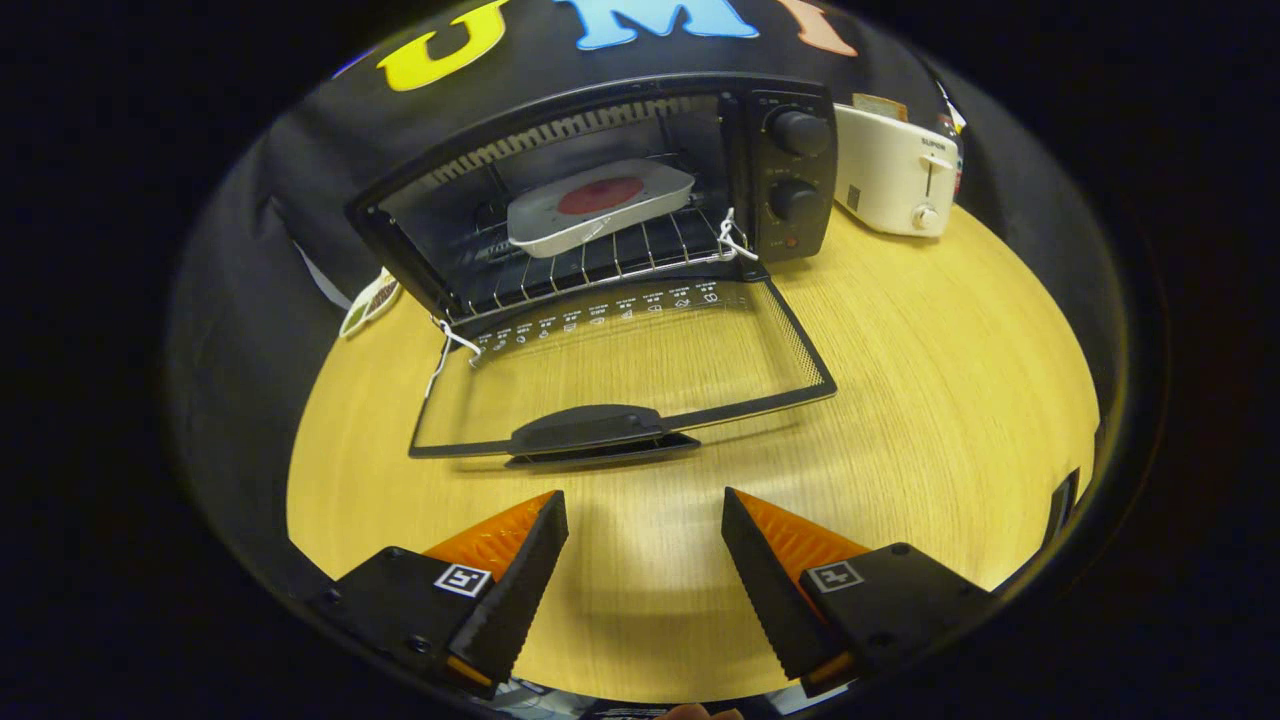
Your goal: Open the toaster oven, put the food inside, and close the toaster oven door.
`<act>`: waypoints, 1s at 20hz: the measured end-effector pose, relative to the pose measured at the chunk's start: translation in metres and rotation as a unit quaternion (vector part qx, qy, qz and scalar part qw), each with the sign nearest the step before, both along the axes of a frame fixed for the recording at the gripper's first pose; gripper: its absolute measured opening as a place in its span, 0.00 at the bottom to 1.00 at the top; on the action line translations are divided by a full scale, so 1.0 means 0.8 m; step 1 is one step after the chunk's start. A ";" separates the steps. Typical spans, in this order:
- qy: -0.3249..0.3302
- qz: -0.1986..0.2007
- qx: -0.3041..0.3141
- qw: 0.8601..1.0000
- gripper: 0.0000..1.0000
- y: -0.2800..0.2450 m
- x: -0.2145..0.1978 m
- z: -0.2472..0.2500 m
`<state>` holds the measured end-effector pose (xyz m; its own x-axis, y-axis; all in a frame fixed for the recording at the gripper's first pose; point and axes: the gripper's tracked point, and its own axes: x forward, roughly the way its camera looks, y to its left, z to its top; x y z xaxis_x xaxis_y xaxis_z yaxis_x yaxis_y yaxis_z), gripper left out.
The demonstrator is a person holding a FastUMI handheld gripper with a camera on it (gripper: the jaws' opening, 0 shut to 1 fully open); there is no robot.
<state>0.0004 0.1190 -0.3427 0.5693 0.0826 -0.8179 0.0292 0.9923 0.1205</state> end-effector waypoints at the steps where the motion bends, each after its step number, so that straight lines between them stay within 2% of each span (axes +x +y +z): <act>1: 0.009 0.012 -0.023 1.000 0.99 -0.003 0.000 -0.007; 3: 0.023 0.038 -0.060 0.997 0.99 -0.002 -0.002 -0.018; 6: -0.001 0.073 -0.102 0.992 0.99 0.005 0.015 -0.013; 8: 0.004 0.064 -0.102 0.993 0.98 0.009 0.023 -0.013; 12: 0.027 0.017 -0.072 0.997 0.99 0.013 0.030 -0.017; 20: 0.030 0.004 -0.057 0.998 0.99 0.014 0.030 -0.011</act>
<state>0.0244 0.1299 -0.3514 0.5195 -0.0097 -0.8544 0.0258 0.9997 0.0043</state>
